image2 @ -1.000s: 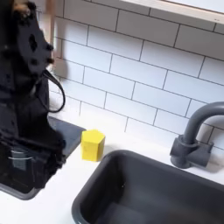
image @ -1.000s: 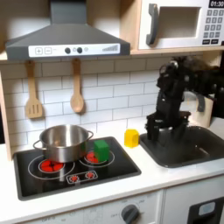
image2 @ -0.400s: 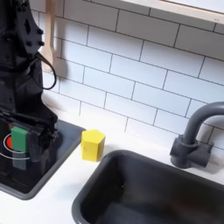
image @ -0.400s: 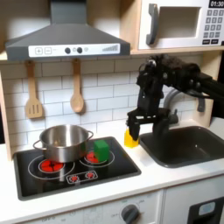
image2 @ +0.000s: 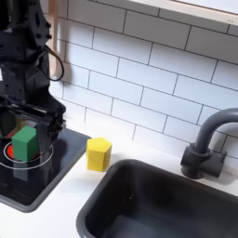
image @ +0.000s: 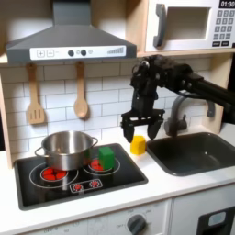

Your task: Reach green block

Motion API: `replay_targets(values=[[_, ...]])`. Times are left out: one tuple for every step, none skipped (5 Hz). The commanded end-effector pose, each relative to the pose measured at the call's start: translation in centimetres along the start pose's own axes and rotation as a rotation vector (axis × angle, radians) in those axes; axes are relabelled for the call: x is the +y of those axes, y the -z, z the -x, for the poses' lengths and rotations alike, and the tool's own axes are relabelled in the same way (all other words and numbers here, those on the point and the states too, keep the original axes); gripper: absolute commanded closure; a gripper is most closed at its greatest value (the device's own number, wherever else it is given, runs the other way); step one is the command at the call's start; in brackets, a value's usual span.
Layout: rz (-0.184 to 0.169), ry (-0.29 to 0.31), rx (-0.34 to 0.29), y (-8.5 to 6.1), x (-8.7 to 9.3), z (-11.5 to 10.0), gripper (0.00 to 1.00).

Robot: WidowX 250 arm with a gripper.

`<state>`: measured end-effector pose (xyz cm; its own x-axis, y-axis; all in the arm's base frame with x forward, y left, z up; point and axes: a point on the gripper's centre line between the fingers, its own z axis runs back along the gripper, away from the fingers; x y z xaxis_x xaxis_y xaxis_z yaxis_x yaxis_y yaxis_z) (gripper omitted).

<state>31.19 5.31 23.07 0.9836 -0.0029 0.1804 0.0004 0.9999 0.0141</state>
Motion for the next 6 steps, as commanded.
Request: replay_targets(values=[[-0.013, -0.023, -0.002, 0.7, 1.6, -1.5, 0.0], [-0.017, -0.03, -0.007, 1.0, 2.7, -2.0, 0.0], [-0.025, -0.019, 0.0, 1.6, 3.6, -2.2, 0.0], [-0.027, -0.014, 0.003, 2.2, 4.3, -2.5, 0.0], [-0.024, -0.017, 0.011, 2.9, 4.8, -2.9, 0.0], [-0.033, -0.024, 0.007, 3.2, 5.6, -3.1, 0.0]])
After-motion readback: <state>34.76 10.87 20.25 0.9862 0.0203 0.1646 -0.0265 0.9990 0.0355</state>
